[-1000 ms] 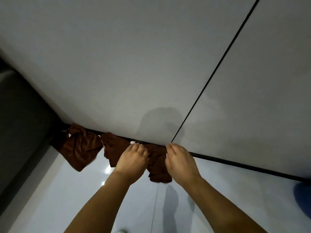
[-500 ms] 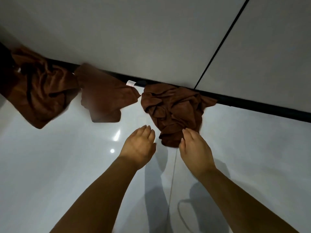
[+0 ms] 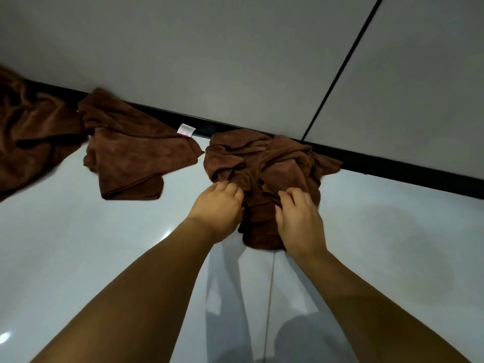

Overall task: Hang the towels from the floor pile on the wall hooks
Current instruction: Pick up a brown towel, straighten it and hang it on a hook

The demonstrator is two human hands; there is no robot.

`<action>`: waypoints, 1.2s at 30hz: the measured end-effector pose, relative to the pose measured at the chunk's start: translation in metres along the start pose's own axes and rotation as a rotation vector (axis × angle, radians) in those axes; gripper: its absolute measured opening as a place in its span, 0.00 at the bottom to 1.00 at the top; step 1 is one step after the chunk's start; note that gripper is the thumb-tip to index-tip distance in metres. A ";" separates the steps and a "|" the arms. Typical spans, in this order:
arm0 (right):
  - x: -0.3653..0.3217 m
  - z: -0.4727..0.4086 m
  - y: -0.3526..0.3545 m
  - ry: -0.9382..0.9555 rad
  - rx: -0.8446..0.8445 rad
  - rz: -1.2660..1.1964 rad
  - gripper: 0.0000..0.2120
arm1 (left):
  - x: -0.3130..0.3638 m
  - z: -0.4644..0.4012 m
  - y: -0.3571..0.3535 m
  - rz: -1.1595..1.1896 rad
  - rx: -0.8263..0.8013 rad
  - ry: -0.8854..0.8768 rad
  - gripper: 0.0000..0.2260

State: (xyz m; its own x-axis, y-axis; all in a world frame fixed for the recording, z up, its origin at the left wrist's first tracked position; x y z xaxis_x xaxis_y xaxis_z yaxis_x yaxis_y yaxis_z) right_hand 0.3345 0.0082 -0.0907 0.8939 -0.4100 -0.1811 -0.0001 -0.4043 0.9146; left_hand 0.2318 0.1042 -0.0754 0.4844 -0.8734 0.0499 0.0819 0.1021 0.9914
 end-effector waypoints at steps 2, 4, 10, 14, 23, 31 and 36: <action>0.000 -0.001 0.002 0.024 -0.018 0.024 0.14 | 0.001 0.004 -0.007 0.045 -0.024 0.033 0.19; 0.002 -0.006 -0.003 0.055 -0.046 0.010 0.15 | 0.000 0.005 -0.015 0.049 -0.048 0.043 0.18; 0.009 -0.033 -0.017 -0.082 -0.213 0.007 0.10 | -0.004 -0.009 -0.016 0.102 -0.044 0.144 0.17; 0.001 -0.036 -0.010 0.049 -0.148 0.070 0.13 | -0.007 -0.002 -0.026 0.170 -0.092 0.222 0.17; 0.006 -0.034 0.009 0.049 -0.127 0.035 0.14 | -0.019 0.005 -0.018 0.124 -0.107 0.278 0.17; 0.000 -0.049 0.076 0.060 0.073 -0.075 0.04 | -0.005 0.013 0.023 0.090 -0.018 0.189 0.17; -0.014 -0.067 0.131 -0.018 0.090 -0.065 0.11 | 0.000 0.023 0.069 0.071 0.076 0.150 0.16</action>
State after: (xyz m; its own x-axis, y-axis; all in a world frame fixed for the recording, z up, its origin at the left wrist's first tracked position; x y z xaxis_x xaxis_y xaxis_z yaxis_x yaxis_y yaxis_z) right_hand 0.3518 0.0160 0.0565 0.8853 -0.3946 -0.2461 0.0169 -0.5016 0.8649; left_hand 0.2172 0.1007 -0.0044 0.6115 -0.7839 0.1072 -0.0202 0.1200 0.9926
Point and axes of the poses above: each hand's wrist, its own z-axis away from the middle knuckle, its own y-axis out of the back of the hand, x = y × z, the point moved 6 cm from there along -z, towards the middle knuckle
